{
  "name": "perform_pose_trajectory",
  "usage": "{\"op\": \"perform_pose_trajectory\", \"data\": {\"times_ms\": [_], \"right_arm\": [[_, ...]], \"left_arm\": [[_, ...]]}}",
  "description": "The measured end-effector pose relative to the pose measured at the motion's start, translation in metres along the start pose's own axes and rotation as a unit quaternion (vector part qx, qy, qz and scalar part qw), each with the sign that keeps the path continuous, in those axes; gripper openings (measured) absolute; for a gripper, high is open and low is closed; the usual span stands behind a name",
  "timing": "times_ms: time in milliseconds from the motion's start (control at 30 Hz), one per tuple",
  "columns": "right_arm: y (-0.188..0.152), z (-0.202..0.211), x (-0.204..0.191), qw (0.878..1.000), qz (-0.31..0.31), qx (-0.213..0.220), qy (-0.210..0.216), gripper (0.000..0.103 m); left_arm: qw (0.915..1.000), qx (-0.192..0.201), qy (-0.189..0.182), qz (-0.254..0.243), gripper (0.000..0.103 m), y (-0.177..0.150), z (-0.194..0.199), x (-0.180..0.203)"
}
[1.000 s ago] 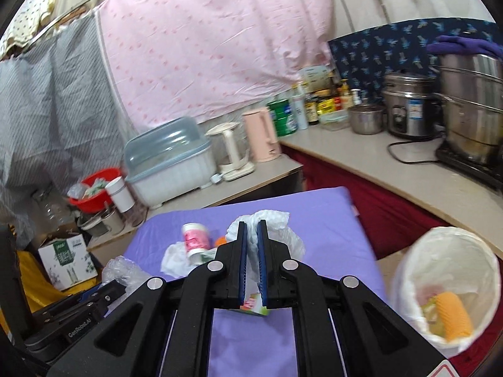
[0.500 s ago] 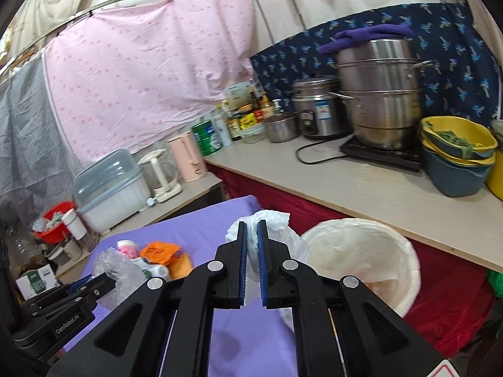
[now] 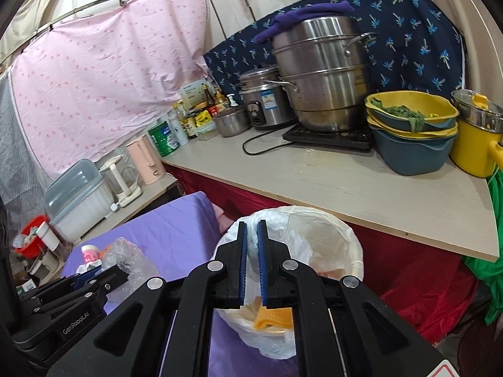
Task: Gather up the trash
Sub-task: 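Carry the clear plastic bag and white tissue over the white trash bin with both grippers, then open both grippers to drop the plastic bag and tissue into the bin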
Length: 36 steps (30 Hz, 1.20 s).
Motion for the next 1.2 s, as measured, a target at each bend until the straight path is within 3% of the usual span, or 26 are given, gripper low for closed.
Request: {"op": "perform_pose_trajectory", "data": {"times_ms": [367, 667, 800, 867, 1033, 1200], "right_arm": [[-0.009, -0.023, 0.036, 0.999, -0.019, -0.021, -0.020, 0.007], [-0.005, -0.051, 0.048, 0.999, -0.029, -0.036, -0.028, 0.008], [0.001, -0.059, 0.048, 0.999, -0.026, -0.031, -0.033, 0.014], [0.005, -0.060, 0.047, 0.999, -0.023, -0.026, -0.039, 0.024], [0.012, -0.056, 0.039, 0.999, -0.022, -0.016, -0.032, 0.034], [0.015, -0.044, 0.028, 1.000, -0.013, -0.005, -0.026, 0.042]], "left_arm": [[0.9983, -0.031, -0.043, -0.024, 0.024, 0.003, -0.043, 0.040], [0.9965, -0.051, -0.061, -0.027, 0.027, 0.011, -0.075, 0.051], [0.9958, -0.057, -0.070, -0.017, 0.034, 0.015, -0.085, 0.050], [0.9951, -0.062, -0.076, -0.008, 0.037, 0.016, -0.090, 0.048], [0.9964, -0.057, -0.063, -0.001, 0.056, 0.019, -0.089, 0.039], [0.9976, -0.049, -0.047, 0.008, 0.058, 0.020, -0.082, 0.025]]}}
Point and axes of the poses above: each gripper's, at about its wrist camera, not at the fingertips, and z roughly against the way its jaws point, x to its right, y to its top, the point moved 9 cm from there along -z, roughly the way its jaws point, and after that the axes turned 6 degrees about -z, right-handed, at the moved point
